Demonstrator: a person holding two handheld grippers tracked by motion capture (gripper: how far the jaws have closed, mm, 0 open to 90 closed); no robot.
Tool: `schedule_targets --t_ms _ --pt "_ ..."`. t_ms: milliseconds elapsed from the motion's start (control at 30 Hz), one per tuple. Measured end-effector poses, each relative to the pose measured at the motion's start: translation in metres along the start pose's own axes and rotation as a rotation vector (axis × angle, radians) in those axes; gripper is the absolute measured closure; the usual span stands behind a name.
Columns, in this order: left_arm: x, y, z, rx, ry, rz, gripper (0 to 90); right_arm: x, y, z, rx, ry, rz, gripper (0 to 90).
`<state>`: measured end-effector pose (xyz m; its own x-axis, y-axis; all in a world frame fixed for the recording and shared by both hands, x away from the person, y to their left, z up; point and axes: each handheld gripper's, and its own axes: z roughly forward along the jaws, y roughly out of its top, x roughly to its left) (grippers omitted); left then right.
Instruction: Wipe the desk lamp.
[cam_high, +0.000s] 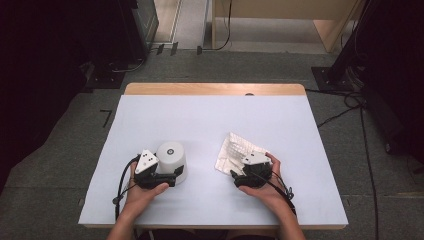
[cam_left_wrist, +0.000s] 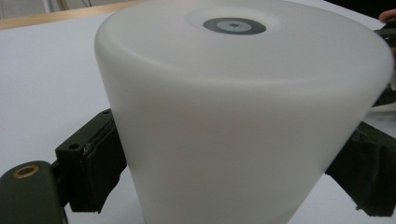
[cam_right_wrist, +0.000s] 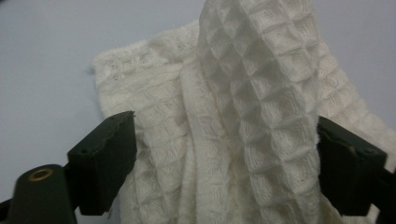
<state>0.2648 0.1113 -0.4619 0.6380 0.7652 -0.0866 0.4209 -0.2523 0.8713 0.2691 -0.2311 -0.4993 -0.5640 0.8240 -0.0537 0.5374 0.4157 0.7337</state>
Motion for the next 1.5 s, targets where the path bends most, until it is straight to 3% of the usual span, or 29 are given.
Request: schedule_targets --t_ms 67,100,133,167,200,233,333,367,400,433,467,567,600,667,700,733,767,833,867,900,1033,1133,1267,1400,1500 --pt "0.0 0.0 0.0 0.001 0.0 -0.001 8.2 -0.002 0.0 -0.001 -0.009 0.019 0.018 32.0" --pt "0.0 0.0 0.0 0.002 0.001 -0.001 8.2 -0.002 -0.001 -0.002 -0.017 0.019 0.03 44.0" --pt "0.0 0.001 0.0 0.002 0.0 -0.004 8.2 -0.001 -0.001 -0.003 -0.027 0.005 0.023 62.0" --pt "0.001 0.001 0.0 0.002 0.001 -0.008 8.2 -0.001 -0.002 -0.004 -0.04 -0.032 0.004 72.4" --pt "0.001 0.001 0.0 0.004 -0.003 -0.014 8.2 -0.001 -0.003 -0.004 -0.043 -0.05 -0.005 77.2" --pt "0.002 0.002 0.0 0.003 -0.005 -0.018 8.2 -0.002 -0.002 -0.005 -0.047 -0.039 0.007 79.0" --pt "0.004 0.002 0.0 0.004 -0.01 -0.023 8.2 -0.007 0.0 -0.018 -0.092 0.024 0.086 79.5" --pt "0.005 0.002 0.0 0.002 -0.014 -0.029 8.2 -0.007 0.0 -0.018 -0.092 0.024 0.086 79.5" --pt "0.007 0.002 -0.001 0.003 -0.02 -0.037 8.3 -0.01 0.0 -0.027 -0.11 0.077 0.122 74.9" --pt "0.007 0.002 -0.001 0.003 -0.02 -0.037 8.4 -0.01 0.0 -0.027 -0.11 0.077 0.122 74.9" --pt "0.008 0.003 -0.001 0.008 -0.025 -0.043 8.4 -0.009 -0.001 -0.028 -0.056 0.077 0.102 56.1" --pt "0.007 0.003 -0.001 0.014 -0.022 -0.027 8.4 -0.006 -0.004 -0.026 -0.066 0.027 0.058 26.0" --pt "0.005 0.003 -0.001 0.015 -0.019 -0.022 8.4 -0.004 -0.003 -0.026 -0.084 -0.002 0.058 20.7" --pt "0.004 0.003 -0.001 0.014 -0.014 -0.018 8.3 -0.003 -0.002 -0.026 -0.1 -0.005 0.058 18.0" --pt "0.004 0.003 0.0 0.015 -0.011 -0.017 8.3 0.001 0.002 -0.018 -0.094 0.005 0.028 15.7" --pt "0.004 0.003 0.0 0.015 -0.011 -0.017 8.3 0.001 0.002 -0.018 -0.094 0.005 0.028 15.7" --pt "0.004 0.003 0.0 0.012 -0.01 -0.026 8.3 0.003 0.002 -0.015 -0.079 0.006 0.016 15.8" --pt "0.004 0.003 0.001 0.002 -0.01 -0.038 8.3 0.012 -0.001 -0.005 -0.018 -0.025 -0.046 25.6" --pt "0.004 0.003 0.001 -0.001 -0.01 -0.036 8.3 0.012 -0.001 -0.005 -0.018 -0.025 -0.046 25.6" --pt "0.003 0.003 0.002 -0.002 -0.008 -0.019 8.3 0.011 -0.002 -0.006 -0.023 0.001 -0.029 49.2" --pt "0.0 0.002 0.005 -0.02 0.001 0.019 8.3 0.008 -0.003 -0.008 -0.028 -0.005 -0.002 76.1" --pt "-0.004 0.002 0.006 -0.033 0.012 0.052 8.4 0.009 -0.001 -0.012 -0.049 -0.009 0.013 79.9" --pt "-0.008 0.003 0.009 -0.03 0.051 0.099 8.6 0.012 0.008 -0.029 -0.159 0.01 0.058 80.1" --pt "-0.013 0.005 0.008 -0.035 0.018 0.103 8.7 0.026 0.025 -0.049 -0.276 0.014 0.07 79.7" --pt "-0.021 0.01 0.005 -0.023 -0.01 0.137 8.7 0.038 0.037 -0.06 -0.345 0.079 0.107 79.6"
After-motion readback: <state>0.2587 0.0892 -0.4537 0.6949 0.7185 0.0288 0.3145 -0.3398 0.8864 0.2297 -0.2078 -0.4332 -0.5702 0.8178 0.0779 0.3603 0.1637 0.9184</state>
